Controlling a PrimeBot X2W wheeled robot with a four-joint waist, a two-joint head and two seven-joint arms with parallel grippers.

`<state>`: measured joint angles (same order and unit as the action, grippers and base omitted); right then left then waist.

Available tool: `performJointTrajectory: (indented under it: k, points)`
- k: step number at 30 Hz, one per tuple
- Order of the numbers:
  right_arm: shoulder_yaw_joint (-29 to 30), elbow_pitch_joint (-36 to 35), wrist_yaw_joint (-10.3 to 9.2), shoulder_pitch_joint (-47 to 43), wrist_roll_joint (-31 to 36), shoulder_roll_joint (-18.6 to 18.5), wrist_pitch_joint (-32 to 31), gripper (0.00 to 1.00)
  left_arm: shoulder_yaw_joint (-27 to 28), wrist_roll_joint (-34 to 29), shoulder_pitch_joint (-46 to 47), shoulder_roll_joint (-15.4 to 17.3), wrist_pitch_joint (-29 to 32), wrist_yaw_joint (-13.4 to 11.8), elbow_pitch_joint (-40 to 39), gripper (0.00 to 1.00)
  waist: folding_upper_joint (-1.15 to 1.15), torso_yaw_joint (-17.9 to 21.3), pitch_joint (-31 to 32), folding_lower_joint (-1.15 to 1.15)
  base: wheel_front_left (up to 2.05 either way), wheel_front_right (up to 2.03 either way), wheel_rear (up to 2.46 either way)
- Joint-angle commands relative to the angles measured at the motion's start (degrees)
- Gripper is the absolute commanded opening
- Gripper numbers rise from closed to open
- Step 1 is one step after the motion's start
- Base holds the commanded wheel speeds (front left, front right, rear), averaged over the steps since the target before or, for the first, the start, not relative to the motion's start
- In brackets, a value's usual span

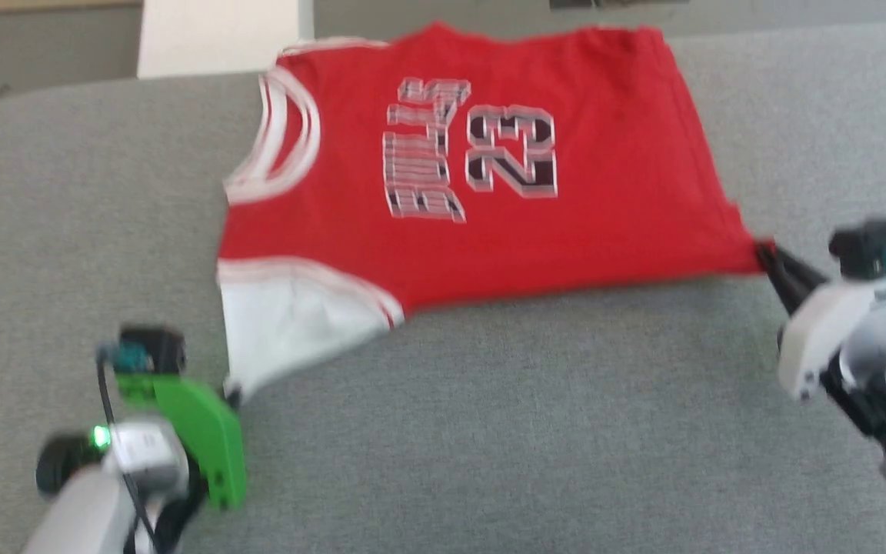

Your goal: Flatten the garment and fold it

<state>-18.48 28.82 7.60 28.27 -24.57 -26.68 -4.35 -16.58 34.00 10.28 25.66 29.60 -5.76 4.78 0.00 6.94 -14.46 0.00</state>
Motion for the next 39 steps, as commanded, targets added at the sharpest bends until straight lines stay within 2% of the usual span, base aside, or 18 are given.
performJointTrajectory:
  k: [1,7,14,18,23,26,32,39]
  points:
    - [1.0,-0.2,-0.11,-2.1,0.5,-0.3,-0.2,0.0,-0.5,0.6,-4.1,0.9,2.0,-1.0,-0.8,0.0,0.0,-0.8,2.8,0.0,0.0,0.0,0.0]
    - [5.5,-2.4,-0.11,-12.2,2.0,-0.3,-2.3,0.0,-1.9,1.7,-15.7,1.8,5.4,-4.1,-10.4,0.0,0.0,-1.4,5.2,0.0,0.0,0.0,0.0]
    - [12.3,-6.8,-0.11,-22.8,4.4,2.9,-3.6,0.0,-3.6,-0.5,-21.8,1.0,1.7,-5.7,-13.5,0.0,0.0,-1.6,5.5,0.0,0.0,0.0,0.0]
    - [15.7,-10.5,-0.11,-26.7,6.2,6.5,0.0,0.0,-4.0,-6.7,-21.2,0.7,-7.3,-6.7,-14.0,0.0,0.0,-1.2,5.3,0.0,0.0,0.0,0.0]
    - [19.0,-15.1,-0.11,-29.4,9.3,11.2,6.6,0.0,-4.8,-13.8,-17.9,-2.7,-22.2,-8.4,-12.3,0.0,0.0,-0.7,5.2,0.0,0.0,0.0,0.0]
    - [19.6,-17.1,-0.11,-29.4,10.7,12.4,8.5,0.0,-5.5,-16.4,-14.6,-4.5,-27.9,-8.8,-10.5,0.0,0.0,-0.4,4.8,0.0,0.0,0.0,0.0]
    - [19.7,-18.9,-0.11,-25.4,11.7,12.1,6.6,0.0,-5.8,-19.0,-4.8,-5.5,-33.5,-7.1,-6.3,0.0,0.0,0.0,3.3,0.0,0.0,0.0,0.0]
    - [17.5,-17.2,-0.11,-16.8,11.2,10.0,1.9,0.0,-5.7,-19.4,8.8,-4.5,-31.9,-2.7,-1.6,0.0,0.0,0.6,-0.1,0.0,0.0,0.0,0.0]
